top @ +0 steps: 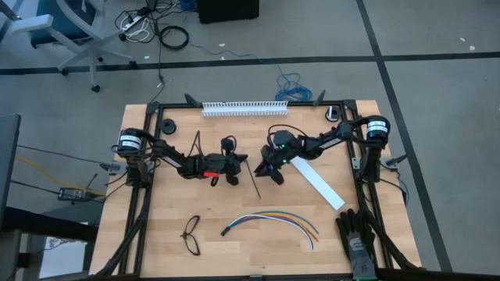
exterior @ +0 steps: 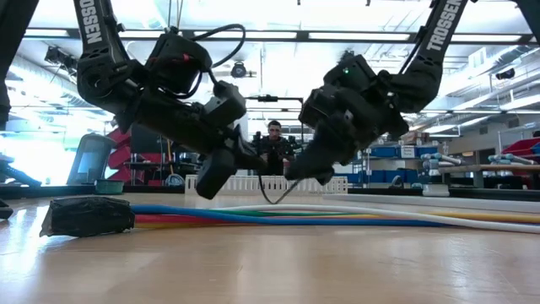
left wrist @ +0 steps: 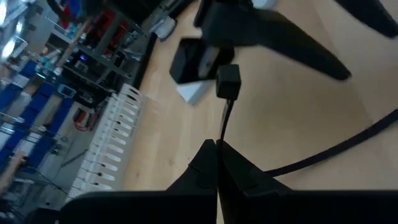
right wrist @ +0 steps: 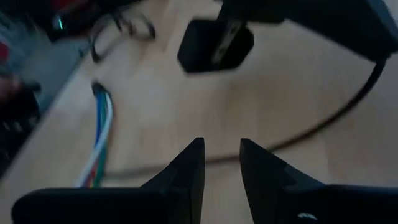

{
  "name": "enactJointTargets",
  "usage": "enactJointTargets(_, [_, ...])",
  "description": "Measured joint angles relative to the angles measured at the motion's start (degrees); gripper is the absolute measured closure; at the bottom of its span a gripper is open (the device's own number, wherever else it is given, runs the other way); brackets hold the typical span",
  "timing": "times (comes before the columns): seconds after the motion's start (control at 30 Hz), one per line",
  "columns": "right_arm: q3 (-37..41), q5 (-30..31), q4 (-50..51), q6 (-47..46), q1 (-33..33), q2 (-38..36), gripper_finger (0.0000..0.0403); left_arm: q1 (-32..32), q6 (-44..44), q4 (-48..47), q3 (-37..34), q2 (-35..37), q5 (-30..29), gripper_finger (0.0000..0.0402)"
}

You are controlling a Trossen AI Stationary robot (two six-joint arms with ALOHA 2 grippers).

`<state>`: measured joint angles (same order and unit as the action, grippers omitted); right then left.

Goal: Ziptie cables
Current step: Wrap the zip tie around the cable wires

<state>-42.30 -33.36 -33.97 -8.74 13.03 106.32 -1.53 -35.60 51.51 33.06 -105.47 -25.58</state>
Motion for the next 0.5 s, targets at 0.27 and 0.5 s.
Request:
enactJointTargets(0.27, [0.00, 8.08, 12.77, 17.44, -4.17, -5.36, 0.0312, -0.47, 1.19, -1.68, 0.02, 0.00, 0.39, 0.0402])
enactJointTargets(0.5, [0.00, 30.55, 12.94, 34.54, -14.10, -5.01, 0.0312, -1.41, 1.78, -1.66, 0.02, 0.00, 0.39, 0.0402])
